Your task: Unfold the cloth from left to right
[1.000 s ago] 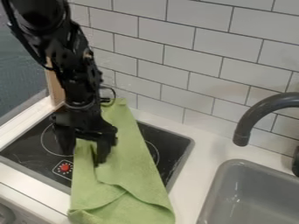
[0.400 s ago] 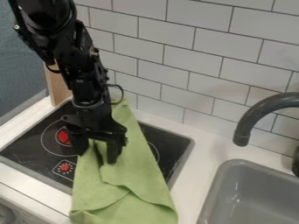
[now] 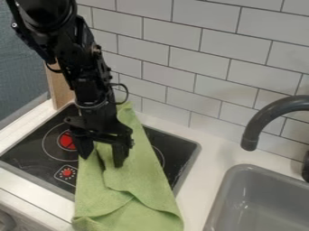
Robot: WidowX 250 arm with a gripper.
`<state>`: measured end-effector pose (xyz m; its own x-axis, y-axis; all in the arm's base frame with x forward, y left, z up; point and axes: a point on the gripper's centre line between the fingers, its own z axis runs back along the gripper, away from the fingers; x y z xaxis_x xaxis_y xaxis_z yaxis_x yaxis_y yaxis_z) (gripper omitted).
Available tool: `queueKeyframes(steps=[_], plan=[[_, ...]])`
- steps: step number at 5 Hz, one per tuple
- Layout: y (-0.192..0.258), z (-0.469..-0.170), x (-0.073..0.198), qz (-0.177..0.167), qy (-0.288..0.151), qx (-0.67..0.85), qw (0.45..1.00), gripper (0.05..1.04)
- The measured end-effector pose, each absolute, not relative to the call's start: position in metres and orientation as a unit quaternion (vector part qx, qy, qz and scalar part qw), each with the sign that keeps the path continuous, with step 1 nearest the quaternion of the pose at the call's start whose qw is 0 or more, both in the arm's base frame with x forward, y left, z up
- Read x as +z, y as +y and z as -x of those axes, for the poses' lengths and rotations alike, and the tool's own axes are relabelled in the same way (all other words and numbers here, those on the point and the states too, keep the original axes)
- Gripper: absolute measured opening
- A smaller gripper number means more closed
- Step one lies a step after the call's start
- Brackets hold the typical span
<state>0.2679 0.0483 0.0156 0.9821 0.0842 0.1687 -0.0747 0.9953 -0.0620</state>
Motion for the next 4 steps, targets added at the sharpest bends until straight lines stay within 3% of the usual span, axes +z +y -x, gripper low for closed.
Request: queueKeyframes(steps=[4], plan=[[0.0408,-0.2708,0.0069,0.017,-0.083,0.02,0.996,0.999]])
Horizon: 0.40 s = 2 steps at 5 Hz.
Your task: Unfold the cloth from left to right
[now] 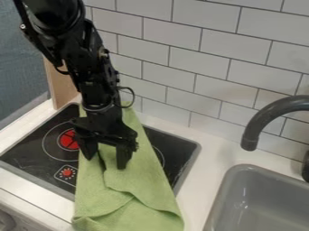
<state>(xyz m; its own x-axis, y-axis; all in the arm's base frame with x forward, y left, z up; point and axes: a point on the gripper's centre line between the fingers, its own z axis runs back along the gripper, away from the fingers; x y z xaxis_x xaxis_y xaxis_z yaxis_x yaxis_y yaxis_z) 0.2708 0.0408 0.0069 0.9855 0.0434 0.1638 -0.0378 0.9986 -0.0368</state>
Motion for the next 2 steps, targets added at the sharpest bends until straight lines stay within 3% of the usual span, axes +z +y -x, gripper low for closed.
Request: queueKeyframes(steps=[2], plan=[[0.0398,-0.2695,0.0055,0.018,-0.084,0.009,0.996,0.999]])
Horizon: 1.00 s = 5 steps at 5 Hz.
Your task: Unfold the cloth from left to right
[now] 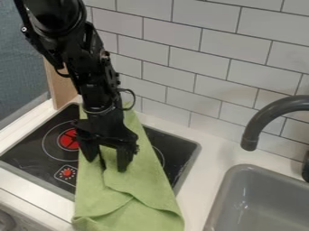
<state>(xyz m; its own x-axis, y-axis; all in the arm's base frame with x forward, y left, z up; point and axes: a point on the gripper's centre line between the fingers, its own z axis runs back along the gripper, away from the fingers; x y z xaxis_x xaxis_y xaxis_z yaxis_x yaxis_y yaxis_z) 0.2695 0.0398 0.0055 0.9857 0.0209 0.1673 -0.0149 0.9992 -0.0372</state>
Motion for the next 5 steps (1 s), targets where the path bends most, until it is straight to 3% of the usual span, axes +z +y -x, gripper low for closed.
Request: queueKeyframes(steps=[1,2,3,4,5], plan=[[0.0427,-0.267,-0.0045,0.012,-0.07,0.011,0.997,0.988],[0.0436,-0.2685,-0.0047,0.011,-0.071,0.01,0.997,0.909],[0.0426,-0.2685,-0.0044,0.017,-0.072,0.01,0.997,0.625],[0.043,-0.2667,-0.0045,0.023,-0.068,0.013,0.997,0.402],[0.0418,-0.2668,-0.0032,0.03,-0.065,0.014,0.997,0.239]])
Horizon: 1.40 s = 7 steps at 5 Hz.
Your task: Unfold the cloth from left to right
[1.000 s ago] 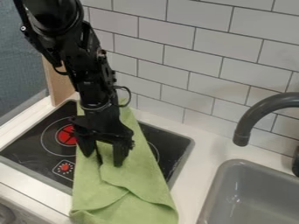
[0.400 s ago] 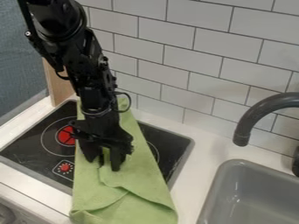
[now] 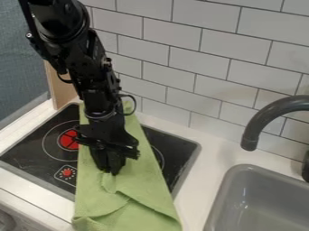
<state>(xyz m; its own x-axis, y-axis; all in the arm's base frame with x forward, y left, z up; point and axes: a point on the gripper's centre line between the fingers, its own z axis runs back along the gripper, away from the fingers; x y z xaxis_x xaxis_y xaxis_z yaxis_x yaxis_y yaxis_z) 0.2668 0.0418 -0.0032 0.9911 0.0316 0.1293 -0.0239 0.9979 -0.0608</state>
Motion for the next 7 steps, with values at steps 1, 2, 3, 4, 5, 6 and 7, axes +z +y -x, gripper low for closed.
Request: queueKeyframes(steps=[1,2,3,4,5,6,7], plan=[[0.04,-0.267,0.0,0.04,-0.061,0.017,0.997,0.124],[0.039,-0.271,0.009,0.051,-0.068,0.019,0.996,0.069],[0.035,-0.275,0.021,0.068,-0.074,0.02,0.995,0.063],[0.028,-0.284,0.038,0.097,-0.088,0.027,0.991,0.063],[0.019,-0.296,0.051,0.126,-0.097,0.038,0.986,0.063],[0.005,-0.31,0.06,0.15,-0.108,0.057,0.981,0.063],[-0.016,-0.319,0.054,0.167,-0.096,0.067,0.979,0.063]])
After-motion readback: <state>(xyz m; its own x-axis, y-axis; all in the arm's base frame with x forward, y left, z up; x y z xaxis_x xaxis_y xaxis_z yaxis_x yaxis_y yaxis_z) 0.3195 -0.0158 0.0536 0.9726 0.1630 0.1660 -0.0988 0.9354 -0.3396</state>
